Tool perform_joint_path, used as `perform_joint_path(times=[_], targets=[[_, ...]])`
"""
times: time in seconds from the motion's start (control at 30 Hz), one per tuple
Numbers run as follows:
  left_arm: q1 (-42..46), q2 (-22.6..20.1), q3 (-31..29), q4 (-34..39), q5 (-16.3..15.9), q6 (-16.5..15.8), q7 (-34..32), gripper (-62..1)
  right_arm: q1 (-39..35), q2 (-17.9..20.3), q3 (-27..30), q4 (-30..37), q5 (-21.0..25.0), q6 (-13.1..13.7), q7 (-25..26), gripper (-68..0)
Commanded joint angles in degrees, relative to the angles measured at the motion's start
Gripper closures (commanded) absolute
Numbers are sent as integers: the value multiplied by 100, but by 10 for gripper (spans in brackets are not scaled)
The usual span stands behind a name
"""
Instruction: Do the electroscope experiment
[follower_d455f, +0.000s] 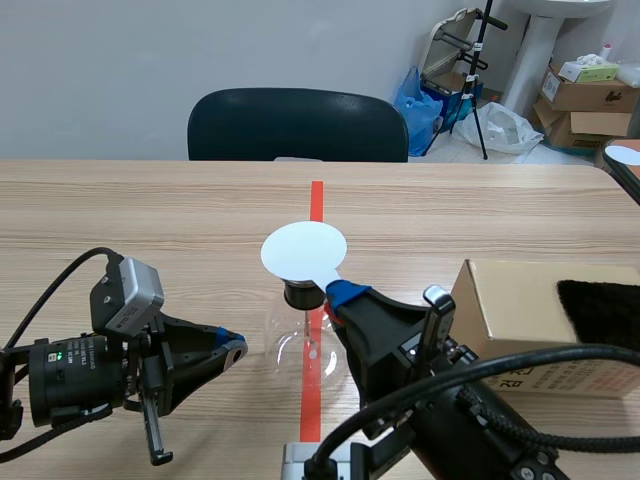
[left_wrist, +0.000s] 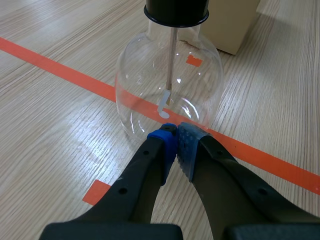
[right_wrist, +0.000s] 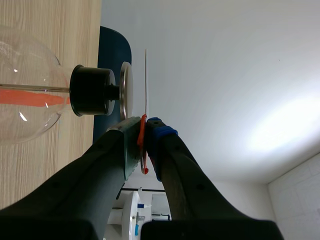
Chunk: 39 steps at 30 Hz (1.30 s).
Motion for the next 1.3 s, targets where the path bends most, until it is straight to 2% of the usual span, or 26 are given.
perform_joint_path(times=[0.0,0.13,0.27,0.9,1.07,1.27], targets=[[-2,28,7,131,-72,-7,-96,-26,83,44,44,85,-4,-61,-22,-9],[-2,28,7,131,-72,-7,-96,-26,83,44,44,85,-4,-61,-81,-9],[-2,28,7,131,-72,-7,-96,-26,83,44,44,85,-4,-61,-411,-9],[-2,28,7,131,-72,-7,-96,-26,83,44,44,85,-2,-61,-3217,-9],[-2,28,7,131,-72,-7,-96,-26,83,44,44,85,-2,-61,-3633,-9],[-2,28,7,131,-72,-7,-96,-26,83,44,44,85,-2,-61,-3805,-9]])
